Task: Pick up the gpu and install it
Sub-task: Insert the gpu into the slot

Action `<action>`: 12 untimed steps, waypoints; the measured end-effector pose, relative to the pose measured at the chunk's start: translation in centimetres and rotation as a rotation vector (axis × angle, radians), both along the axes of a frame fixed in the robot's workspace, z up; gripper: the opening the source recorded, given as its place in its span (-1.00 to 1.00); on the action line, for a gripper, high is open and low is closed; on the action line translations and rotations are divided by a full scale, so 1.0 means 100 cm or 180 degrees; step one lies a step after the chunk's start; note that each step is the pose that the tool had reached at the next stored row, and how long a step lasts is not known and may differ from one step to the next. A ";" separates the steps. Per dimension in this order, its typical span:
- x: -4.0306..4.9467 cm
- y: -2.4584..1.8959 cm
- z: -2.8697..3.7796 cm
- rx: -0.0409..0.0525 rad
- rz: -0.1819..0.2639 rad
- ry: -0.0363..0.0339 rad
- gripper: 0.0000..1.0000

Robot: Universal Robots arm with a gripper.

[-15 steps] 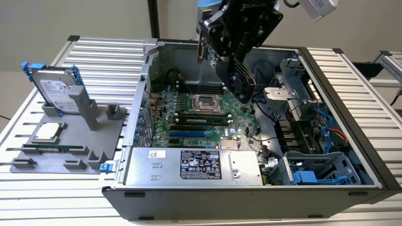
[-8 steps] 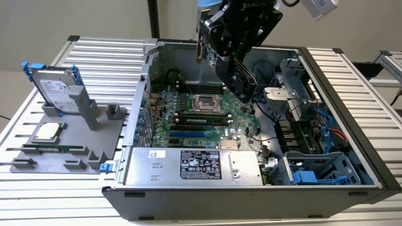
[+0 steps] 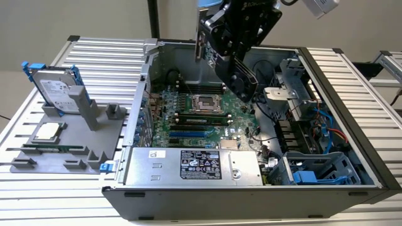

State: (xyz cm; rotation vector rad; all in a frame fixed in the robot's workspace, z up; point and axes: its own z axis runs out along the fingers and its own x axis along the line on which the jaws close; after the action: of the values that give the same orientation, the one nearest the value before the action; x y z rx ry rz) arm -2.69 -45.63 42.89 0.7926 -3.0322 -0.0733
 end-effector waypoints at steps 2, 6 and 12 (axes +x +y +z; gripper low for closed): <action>0.0000 0.0000 0.0003 0.0000 0.0022 0.0000 -1.00; 0.0000 0.0000 0.0009 0.0000 0.0069 0.0000 -1.00; 0.0000 0.0000 0.0019 0.0000 0.0137 0.0000 -1.00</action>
State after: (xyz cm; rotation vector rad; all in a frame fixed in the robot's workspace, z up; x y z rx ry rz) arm -2.69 -45.63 43.07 0.8576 -3.0134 -0.0730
